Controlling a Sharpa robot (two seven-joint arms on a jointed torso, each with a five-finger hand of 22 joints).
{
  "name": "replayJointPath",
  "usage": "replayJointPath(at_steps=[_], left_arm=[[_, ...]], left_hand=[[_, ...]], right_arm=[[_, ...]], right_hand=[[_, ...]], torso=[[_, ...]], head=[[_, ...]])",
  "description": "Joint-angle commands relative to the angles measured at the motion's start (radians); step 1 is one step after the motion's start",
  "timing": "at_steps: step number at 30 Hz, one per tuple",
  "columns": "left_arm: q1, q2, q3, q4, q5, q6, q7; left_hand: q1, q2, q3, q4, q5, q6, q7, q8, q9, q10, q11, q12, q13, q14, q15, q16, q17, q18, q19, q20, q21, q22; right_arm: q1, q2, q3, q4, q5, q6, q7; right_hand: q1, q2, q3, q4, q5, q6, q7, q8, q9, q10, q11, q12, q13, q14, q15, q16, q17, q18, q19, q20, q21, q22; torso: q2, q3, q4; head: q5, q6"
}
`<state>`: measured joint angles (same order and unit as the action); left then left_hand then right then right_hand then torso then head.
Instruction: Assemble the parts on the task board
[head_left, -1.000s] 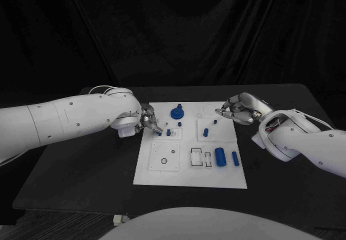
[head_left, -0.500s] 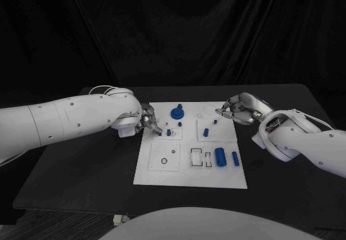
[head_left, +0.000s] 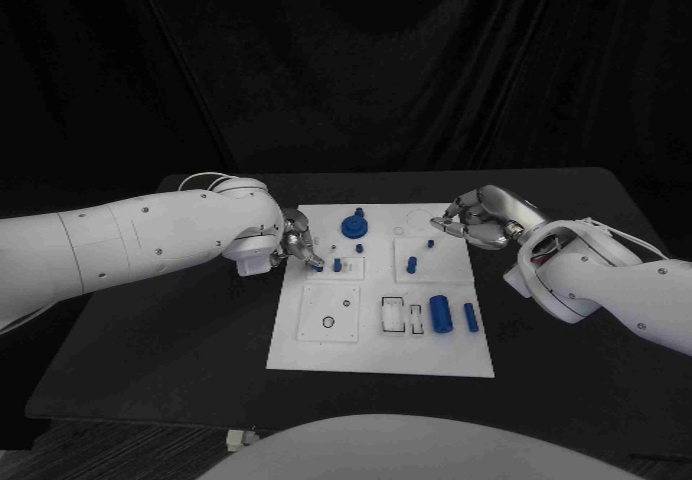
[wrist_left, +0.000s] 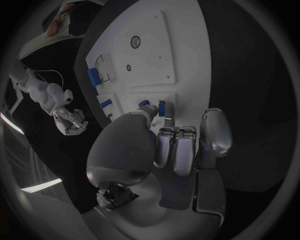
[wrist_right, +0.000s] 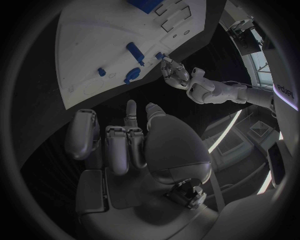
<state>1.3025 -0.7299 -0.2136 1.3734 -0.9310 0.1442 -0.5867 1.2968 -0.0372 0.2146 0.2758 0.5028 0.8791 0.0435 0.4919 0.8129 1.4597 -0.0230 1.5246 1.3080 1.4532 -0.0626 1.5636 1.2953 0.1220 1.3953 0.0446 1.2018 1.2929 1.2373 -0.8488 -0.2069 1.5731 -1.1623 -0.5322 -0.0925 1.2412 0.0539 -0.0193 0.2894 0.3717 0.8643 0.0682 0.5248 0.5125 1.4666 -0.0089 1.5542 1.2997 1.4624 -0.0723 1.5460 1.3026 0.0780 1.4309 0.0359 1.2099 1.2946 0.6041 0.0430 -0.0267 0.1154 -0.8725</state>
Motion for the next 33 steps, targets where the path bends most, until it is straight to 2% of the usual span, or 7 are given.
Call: replayJointPath(at_steps=[1,24,33], left_arm=[[-0.003,0.003,0.001,-0.001,-0.001,-0.002,0.012],[-0.015,0.002,0.001,-0.003,-0.017,-0.019,0.019],[-0.015,-0.037,0.001,0.044,-0.076,-0.111,0.043]], left_hand=[[0.0,-0.007,0.09,-0.008,0.003,0.007,-0.004,0.021,0.016,0.042,-0.006,-0.015,0.177,0.106,-0.011,0.0,0.254,-0.037,-0.012,-0.006,-0.014,0.164],[0.0,-0.007,0.095,-0.011,0.002,0.006,-0.004,0.022,0.017,0.041,-0.006,-0.015,0.177,0.105,-0.011,0.0,0.253,-0.037,-0.013,-0.006,-0.016,0.164],[0.0,-0.013,0.104,-0.018,0.006,0.011,-0.005,0.025,0.018,0.043,-0.006,-0.014,0.179,0.107,-0.012,0.001,0.256,-0.038,-0.009,-0.006,-0.01,0.166]], right_arm=[[-0.003,-0.001,0.001,0.002,-0.006,-0.003,-0.011],[-0.003,-0.002,0.001,0.004,-0.006,-0.003,-0.012],[-0.003,-0.005,0.001,0.005,-0.006,-0.004,-0.012]], right_hand=[[0.028,-0.006,0.0,-0.004,0.017,-0.009,-0.005,0.003,0.005,0.104,0.0,0.017,0.271,0.108,0.002,0.025,0.268,0.003,0.002,0.004,-0.013,0.17],[0.028,-0.006,0.0,-0.004,0.017,-0.009,-0.005,0.003,0.005,0.104,0.0,0.017,0.271,0.108,0.002,0.025,0.268,0.003,0.002,0.004,-0.013,0.17],[0.031,-0.007,0.002,-0.004,0.02,-0.009,-0.005,0.003,0.005,0.104,0.0,0.017,0.271,0.108,0.002,0.025,0.268,0.003,0.002,0.004,-0.014,0.17]], torso=[[0.0,0.0002,0.0],[0.0,0.0001,0.0001],[0.0,-0.0002,0.0004]], head=[[-0.001,0.0],[-0.002,0.0],[-0.003,0.0]])
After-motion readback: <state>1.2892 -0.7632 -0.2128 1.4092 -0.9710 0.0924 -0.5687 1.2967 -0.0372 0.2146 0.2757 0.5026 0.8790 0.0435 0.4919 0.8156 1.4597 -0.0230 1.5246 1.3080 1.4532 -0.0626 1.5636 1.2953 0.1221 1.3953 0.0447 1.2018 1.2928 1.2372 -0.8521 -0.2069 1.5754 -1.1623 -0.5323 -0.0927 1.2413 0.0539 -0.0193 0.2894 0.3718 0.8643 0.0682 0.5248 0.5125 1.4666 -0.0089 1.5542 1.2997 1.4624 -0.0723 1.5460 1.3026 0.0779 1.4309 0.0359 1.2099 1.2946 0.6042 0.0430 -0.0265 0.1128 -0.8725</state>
